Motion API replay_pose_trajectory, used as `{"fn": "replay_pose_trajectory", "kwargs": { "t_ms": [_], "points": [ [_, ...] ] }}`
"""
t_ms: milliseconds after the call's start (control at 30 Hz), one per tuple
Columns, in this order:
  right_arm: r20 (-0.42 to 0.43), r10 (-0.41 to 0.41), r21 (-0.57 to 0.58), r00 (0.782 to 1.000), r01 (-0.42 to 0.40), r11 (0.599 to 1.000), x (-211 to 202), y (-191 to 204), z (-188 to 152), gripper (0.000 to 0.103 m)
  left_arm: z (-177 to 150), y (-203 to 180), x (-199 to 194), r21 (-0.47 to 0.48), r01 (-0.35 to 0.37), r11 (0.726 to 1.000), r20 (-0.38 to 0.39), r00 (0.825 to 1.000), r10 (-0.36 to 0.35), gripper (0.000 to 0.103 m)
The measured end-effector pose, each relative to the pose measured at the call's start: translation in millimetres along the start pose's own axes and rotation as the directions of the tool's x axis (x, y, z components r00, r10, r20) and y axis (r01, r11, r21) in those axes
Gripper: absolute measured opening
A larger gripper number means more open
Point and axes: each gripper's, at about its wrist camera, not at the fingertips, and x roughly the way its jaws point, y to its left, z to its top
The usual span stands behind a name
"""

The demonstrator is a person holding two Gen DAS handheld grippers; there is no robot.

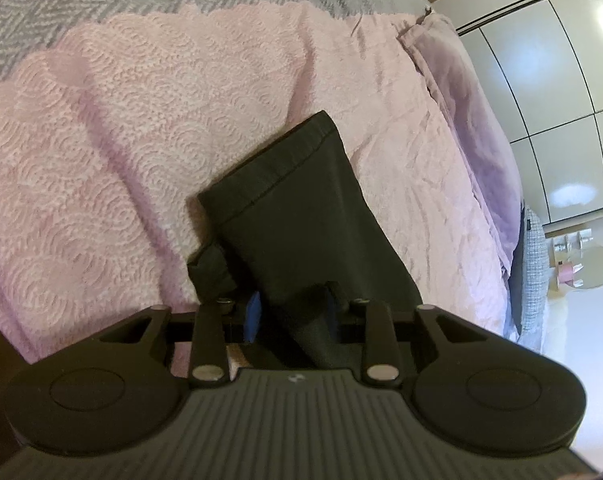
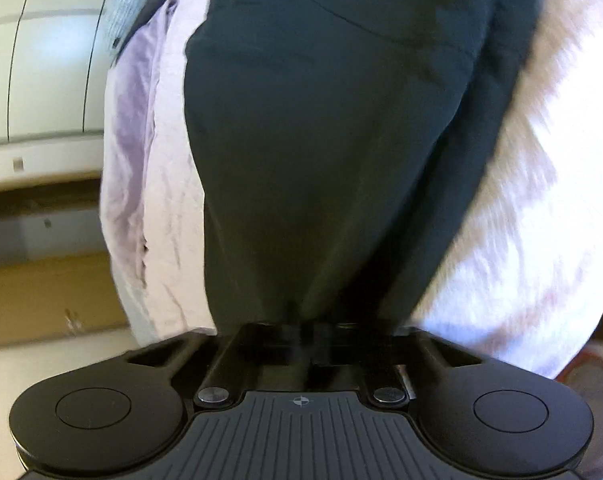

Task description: Fold clothes

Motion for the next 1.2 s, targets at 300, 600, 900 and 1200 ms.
{"fn": "replay_pose_trajectory", "kwargs": {
  "t_ms": [300, 600, 900, 1200],
  "points": [
    [0.037, 0.013, -0.144, 0.999, -0.008, 0.99, -13.3, 15.7, 7.7, 0.003, -26.2, -11.1, -7.3, 0.149, -0.007, 0.989, 0.032, 0.999, 0.002, 0.004],
    [0.021, -0.058, -0.166, 0.998, 0.061, 0.984, -9.6, 2.3, -7.1, 0.003, -26.3, -4.2, -10.7, 0.157, -0.028, 0.987, 0.029, 0.999, 0.024, 0.005],
    [0.009, -0.087, -0.21, 0.996, 0.086, 0.974, -14.6, 1.2, 6.1, 0.024, -36.1, -15.9, -15.9, 0.168, -0.102, 0.981, -0.052, 0.992, 0.112, 0.011],
    [0.218, -0.066, -0.119, 0.974, 0.094, 0.988, -103.9, -28.7, 83.9, 0.03, -85.8, -78.2, -5.2, 0.292, -0.073, 0.954, -0.146, 0.982, 0.12, 0.015]
  ]
}}
